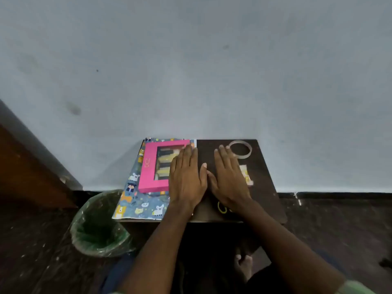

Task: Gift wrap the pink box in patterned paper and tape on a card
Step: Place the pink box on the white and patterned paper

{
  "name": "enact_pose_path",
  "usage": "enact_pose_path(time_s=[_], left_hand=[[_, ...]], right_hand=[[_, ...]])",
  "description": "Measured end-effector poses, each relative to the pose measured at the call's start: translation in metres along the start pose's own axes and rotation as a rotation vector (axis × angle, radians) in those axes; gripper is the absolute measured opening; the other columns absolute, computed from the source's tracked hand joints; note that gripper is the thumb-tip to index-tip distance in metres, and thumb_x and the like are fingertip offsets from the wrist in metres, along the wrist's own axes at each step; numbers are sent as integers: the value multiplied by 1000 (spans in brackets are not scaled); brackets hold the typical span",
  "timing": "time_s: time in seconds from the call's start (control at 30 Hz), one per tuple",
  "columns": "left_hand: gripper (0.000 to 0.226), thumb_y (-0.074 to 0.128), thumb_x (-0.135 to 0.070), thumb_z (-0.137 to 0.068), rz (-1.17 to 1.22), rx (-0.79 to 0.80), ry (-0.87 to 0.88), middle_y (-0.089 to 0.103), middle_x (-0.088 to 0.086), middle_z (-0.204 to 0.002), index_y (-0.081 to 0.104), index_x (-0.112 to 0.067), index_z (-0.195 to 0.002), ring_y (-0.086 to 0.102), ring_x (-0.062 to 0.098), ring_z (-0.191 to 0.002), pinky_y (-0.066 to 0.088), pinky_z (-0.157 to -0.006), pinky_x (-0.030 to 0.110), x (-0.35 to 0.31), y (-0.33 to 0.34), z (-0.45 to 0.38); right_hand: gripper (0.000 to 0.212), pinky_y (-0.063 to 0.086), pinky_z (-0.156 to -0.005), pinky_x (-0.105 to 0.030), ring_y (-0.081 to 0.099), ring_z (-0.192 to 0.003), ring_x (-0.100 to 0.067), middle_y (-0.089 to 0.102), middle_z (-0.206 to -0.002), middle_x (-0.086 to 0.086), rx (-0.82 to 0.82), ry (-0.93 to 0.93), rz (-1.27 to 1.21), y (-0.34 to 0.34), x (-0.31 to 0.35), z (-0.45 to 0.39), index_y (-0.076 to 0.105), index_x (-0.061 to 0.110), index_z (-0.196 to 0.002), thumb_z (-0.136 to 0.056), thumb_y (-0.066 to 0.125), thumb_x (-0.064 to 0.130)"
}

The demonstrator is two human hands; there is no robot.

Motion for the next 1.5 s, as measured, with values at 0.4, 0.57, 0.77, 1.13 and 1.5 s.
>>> enact_pose_path(time_s=[0.4, 0.57, 0.77, 1.13, 1.5], left_hand=[[53, 47, -37, -100, 92, 69, -154, 54, 11, -157, 60, -12, -146, 51, 31, -143, 35, -119, 47, 28, -4, -16], [49, 56, -40, -93, 79, 86, -309, 58, 3, -145, 58, -21, -138, 52, 28, -136, 37, -112, 47, 70, -12, -20], [71, 59, -49, -99, 9, 191, -409, 34, 15, -167, 40, -14, -158, 32, 34, -153, 27, -121, 49, 71, -9, -24], [81, 64, -55, -95, 144, 326, -606, 43, 24, -151, 30, -12, -156, 40, 44, -141, 41, -112, 56, 97, -16, -22], [58, 84, -50, -70, 612, 193, -827, 75, 2, -105, 67, -19, -117, 73, 29, -97, 61, -88, 51, 112, -14, -24]], right_hand=[[60, 15, -130, -45, 9, -160, -33, 27, -168, -19, 64, 114, -163, 23, 19, -24, 36, 2, -157, -108, 48, 34], [62, 19, -127, -37, 20, -159, -27, 36, -166, -9, 83, 55, -283, 24, 32, -33, 41, 10, -157, -103, 60, 34], [54, 46, -105, -38, 56, -128, -26, 61, -141, -9, 96, 86, -369, 26, 51, -38, 48, 9, -149, -101, 64, 25], [50, 55, -89, -36, 69, -107, -23, 71, -126, -3, 186, 154, -433, 15, 49, -30, 49, 13, -144, -100, 67, 29], [63, 57, -97, -45, 63, -112, -17, 63, -129, 3, 63, 361, -630, 26, 41, -41, 51, 22, -140, -86, 83, 29]])
Point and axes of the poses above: each hand's wrist, its own z-axis away from the middle knuckle, its own y-axis out of the palm, x = y × z, the point moved 3 cm from there along -z, towards the middle knuckle
